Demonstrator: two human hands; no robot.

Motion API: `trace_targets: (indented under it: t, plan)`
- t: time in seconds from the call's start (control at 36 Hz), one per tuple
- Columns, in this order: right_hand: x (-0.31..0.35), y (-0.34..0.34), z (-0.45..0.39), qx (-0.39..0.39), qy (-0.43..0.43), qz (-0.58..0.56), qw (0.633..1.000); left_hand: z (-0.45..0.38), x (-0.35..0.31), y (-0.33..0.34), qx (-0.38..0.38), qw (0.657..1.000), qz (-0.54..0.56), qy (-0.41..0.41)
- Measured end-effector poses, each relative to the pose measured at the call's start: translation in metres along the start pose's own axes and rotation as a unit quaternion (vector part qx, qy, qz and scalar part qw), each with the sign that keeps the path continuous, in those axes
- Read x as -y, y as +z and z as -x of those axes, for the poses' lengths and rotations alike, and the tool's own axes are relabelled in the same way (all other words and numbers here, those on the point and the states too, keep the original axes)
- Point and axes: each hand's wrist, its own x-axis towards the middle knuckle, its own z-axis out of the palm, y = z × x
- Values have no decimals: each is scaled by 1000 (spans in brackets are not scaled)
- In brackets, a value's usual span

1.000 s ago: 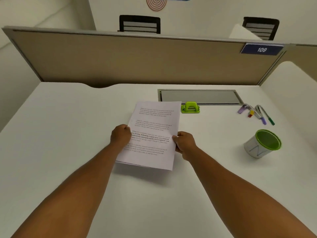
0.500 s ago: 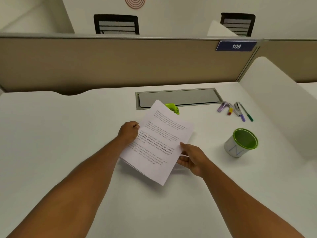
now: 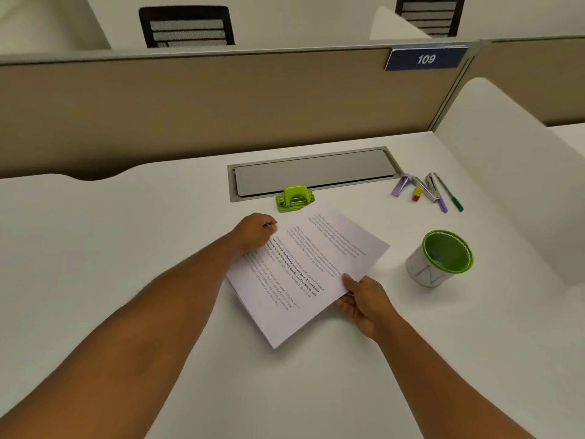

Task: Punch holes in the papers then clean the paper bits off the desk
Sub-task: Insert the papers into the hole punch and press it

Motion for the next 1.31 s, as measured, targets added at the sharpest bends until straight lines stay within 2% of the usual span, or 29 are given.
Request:
trace_targets:
  t: [0.39,0.61,0.81,1.0,1.31]
  plan:
    - [-8,11,-5,-94,-33,-74,992,-28,20,-16,-5,1000,1,-20]
    - [-11,32,-9,-120,-42,-91,988,-50,16,-24,-139,989,-49,-10]
    - [-15,42,-13,-136,-40,-98,985,-77,-12,-25,-191,978,-61,58]
    - [-13,47,-17,-150,-39,-99,983,-99,-36,-27,-184,977,-77,79]
    - [-16,52,-20,-171,-35,-79,981,-100,-37,-16,-134,983,-95,83]
